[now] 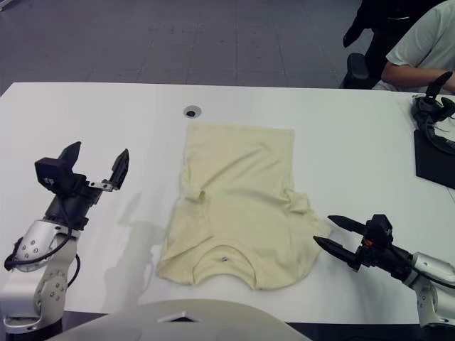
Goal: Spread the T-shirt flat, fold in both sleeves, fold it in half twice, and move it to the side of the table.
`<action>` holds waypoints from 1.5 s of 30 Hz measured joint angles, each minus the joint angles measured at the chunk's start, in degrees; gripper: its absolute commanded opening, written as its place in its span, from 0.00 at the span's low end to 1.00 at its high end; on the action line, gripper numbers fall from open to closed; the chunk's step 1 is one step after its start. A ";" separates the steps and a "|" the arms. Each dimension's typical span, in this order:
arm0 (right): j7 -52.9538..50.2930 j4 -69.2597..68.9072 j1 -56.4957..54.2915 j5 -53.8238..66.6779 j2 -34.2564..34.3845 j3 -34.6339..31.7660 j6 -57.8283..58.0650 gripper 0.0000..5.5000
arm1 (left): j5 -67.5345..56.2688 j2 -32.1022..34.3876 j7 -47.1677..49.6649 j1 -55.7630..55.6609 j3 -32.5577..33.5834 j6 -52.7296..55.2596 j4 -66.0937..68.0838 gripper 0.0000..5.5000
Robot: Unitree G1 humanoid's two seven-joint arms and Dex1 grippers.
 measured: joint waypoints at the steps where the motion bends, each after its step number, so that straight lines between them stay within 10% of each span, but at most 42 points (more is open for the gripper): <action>1: 0.15 0.97 -0.16 -1.09 -0.07 0.40 -0.48 0.73 | 0.39 -0.01 -0.08 0.12 -0.40 -0.02 0.00 0.98; 26: 2.74 7.25 -2.22 -1.61 -0.20 -1.39 1.33 0.01 | 2.89 -1.31 -1.23 2.22 -3.16 -0.91 -0.52 0.98; 45: 2.67 -13.86 -3.32 2.80 2.79 2.26 5.32 0.01 | 3.38 -1.48 -1.58 2.90 -4.90 -2.26 0.19 0.98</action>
